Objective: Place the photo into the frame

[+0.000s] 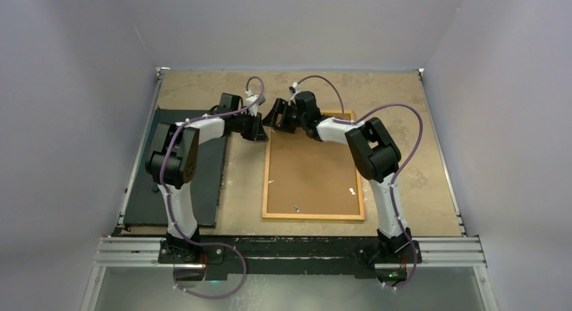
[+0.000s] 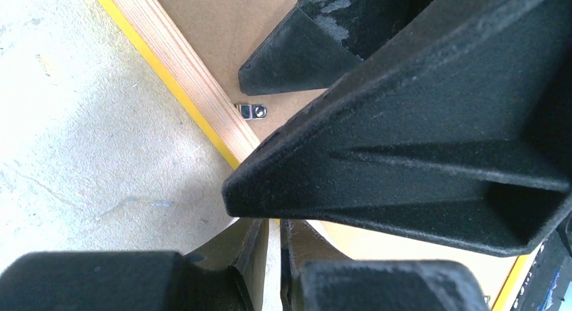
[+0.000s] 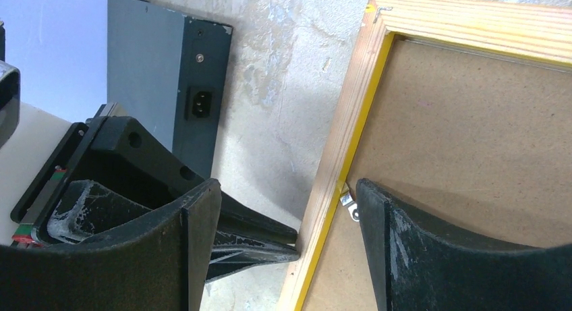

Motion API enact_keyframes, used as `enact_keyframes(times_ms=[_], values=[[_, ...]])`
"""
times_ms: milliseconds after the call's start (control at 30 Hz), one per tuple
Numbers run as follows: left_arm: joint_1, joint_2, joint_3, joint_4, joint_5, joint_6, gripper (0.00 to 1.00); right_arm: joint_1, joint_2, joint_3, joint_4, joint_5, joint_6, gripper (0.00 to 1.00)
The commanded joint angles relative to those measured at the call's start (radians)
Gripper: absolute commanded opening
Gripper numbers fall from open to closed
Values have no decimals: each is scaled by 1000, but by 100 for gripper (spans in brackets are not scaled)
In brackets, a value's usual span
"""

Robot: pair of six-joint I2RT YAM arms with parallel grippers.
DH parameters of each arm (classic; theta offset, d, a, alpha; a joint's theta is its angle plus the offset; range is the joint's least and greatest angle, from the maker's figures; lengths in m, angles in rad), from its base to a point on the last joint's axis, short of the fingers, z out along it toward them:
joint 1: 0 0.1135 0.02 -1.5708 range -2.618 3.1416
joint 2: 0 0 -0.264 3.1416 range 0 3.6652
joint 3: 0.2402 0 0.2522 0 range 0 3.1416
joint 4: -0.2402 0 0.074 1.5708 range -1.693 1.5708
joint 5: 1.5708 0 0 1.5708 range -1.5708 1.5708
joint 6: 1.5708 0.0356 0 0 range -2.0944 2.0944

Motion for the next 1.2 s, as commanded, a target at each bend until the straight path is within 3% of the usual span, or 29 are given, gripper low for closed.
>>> enact_keyframes(times_ms=[0,367,633,967,1167], values=[[-22,-24,-15,-33,16,19,8,18,12,31,-2,-38,-22,76],[-21,-26,-9,-34,14,20,8,28,13,48,-24,-71,-4,75],[-16,-71,-2,-66,24,25,9,-63,-87,80,-128,18,-57,80],[12,-160,41,-242,77,131,26,-126,-373,-195,-246,128,-206,84],[8,-216,-81,-292,127,217,33,-28,-536,-466,-263,58,-246,83]])
